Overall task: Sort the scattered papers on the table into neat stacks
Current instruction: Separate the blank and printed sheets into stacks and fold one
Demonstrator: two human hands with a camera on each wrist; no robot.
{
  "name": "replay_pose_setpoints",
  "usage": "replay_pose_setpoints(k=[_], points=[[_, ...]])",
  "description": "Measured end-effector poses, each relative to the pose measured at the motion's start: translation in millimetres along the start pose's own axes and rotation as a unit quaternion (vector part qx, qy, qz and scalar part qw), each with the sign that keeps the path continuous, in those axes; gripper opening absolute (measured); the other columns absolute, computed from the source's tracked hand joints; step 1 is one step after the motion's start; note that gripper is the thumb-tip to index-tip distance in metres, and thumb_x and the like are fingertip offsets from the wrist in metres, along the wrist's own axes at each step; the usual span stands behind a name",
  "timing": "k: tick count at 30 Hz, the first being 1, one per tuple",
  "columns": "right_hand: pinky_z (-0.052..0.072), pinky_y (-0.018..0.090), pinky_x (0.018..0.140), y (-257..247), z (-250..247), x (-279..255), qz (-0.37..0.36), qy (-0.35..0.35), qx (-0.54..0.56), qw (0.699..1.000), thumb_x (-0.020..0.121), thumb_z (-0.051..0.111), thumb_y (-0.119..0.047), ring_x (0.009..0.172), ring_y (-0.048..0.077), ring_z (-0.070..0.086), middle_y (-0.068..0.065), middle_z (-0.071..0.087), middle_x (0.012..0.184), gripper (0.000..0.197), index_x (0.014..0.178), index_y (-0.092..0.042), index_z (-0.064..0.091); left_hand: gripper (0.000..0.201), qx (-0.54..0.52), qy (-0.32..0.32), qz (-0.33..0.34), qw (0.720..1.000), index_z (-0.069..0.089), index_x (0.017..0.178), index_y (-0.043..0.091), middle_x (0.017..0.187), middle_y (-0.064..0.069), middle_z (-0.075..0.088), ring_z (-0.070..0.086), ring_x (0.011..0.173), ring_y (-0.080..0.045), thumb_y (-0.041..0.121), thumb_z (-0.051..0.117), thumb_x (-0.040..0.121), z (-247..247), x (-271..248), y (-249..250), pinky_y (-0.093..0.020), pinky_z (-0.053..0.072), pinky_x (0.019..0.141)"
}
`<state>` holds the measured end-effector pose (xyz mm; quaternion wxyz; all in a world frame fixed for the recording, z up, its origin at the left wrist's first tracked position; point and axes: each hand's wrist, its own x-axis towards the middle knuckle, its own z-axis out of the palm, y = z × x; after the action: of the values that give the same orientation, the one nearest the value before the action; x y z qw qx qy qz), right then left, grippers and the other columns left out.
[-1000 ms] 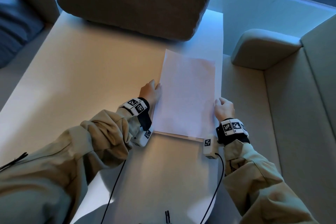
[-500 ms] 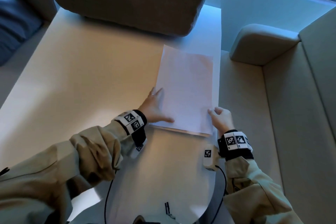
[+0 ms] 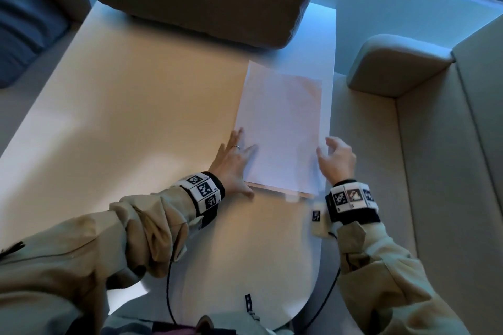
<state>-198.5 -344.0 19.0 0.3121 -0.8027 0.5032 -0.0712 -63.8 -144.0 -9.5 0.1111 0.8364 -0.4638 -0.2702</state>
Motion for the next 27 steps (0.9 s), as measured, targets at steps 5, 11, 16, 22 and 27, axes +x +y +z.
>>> replay_pose_setpoints(k=[5, 11, 16, 22, 27], points=[[0.035, 0.03, 0.105, -41, -12, 62, -0.111, -0.005, -0.078, 0.991, 0.091, 0.055, -0.017, 0.118, 0.029, 0.054, 0.013, 0.062, 0.125, 0.038, 0.127, -0.006, 0.056, 0.065, 0.051, 0.021, 0.142, 0.988, 0.05, 0.132, 0.032, 0.154, 0.009, 0.024, 0.01, 0.145, -0.013, 0.051, 0.071, 0.073, 18, 3, 11, -0.036, 0.006, 0.116], [0.029, 0.035, 0.11, -65, -5, 132, -0.18, -0.093, -0.244, 0.948, 0.095, 0.045, -0.014, 0.132, 0.035, 0.041, 0.017, 0.04, 0.146, 0.049, 0.143, -0.005, 0.035, 0.057, 0.018, 0.062, 0.184, 0.981, 0.067, 0.111, 0.022, 0.132, 0.002, 0.057, 0.047, 0.128, -0.023, 0.044, 0.083, 0.061, 18, 13, 4, -0.042, 0.036, 0.104], [0.033, 0.041, 0.107, -64, 0, 164, -0.188, -0.117, -0.275, 0.935, 0.093, 0.041, -0.007, 0.128, 0.04, 0.041, 0.019, 0.038, 0.145, 0.05, 0.142, -0.008, 0.035, 0.053, 0.003, 0.076, 0.202, 0.977, 0.068, 0.1, 0.022, 0.122, 0.004, 0.062, 0.056, 0.116, -0.024, 0.043, 0.086, 0.054, 23, 13, -4, -0.04, 0.045, 0.089], [0.021, 0.032, 0.11, -75, 13, 186, -0.213, -0.115, -0.256, 0.936, 0.095, 0.042, -0.008, 0.138, 0.031, 0.029, 0.011, 0.027, 0.154, 0.053, 0.146, -0.005, 0.029, 0.055, 0.015, 0.117, 0.228, 0.966, 0.07, 0.098, 0.024, 0.116, 0.005, 0.065, 0.06, 0.111, -0.023, 0.045, 0.087, 0.051, 33, 16, -1, -0.038, 0.047, 0.086], [0.031, 0.034, 0.101, -82, 17, 194, -0.197, -0.125, -0.273, 0.933, 0.097, 0.04, -0.013, 0.13, 0.036, 0.04, 0.017, 0.041, 0.144, 0.043, 0.14, -0.007, 0.042, 0.054, 0.018, 0.125, 0.225, 0.966, 0.069, 0.101, 0.025, 0.116, 0.007, 0.064, 0.059, 0.113, -0.021, 0.045, 0.086, 0.054, 33, 19, -3, -0.039, 0.046, 0.089]])
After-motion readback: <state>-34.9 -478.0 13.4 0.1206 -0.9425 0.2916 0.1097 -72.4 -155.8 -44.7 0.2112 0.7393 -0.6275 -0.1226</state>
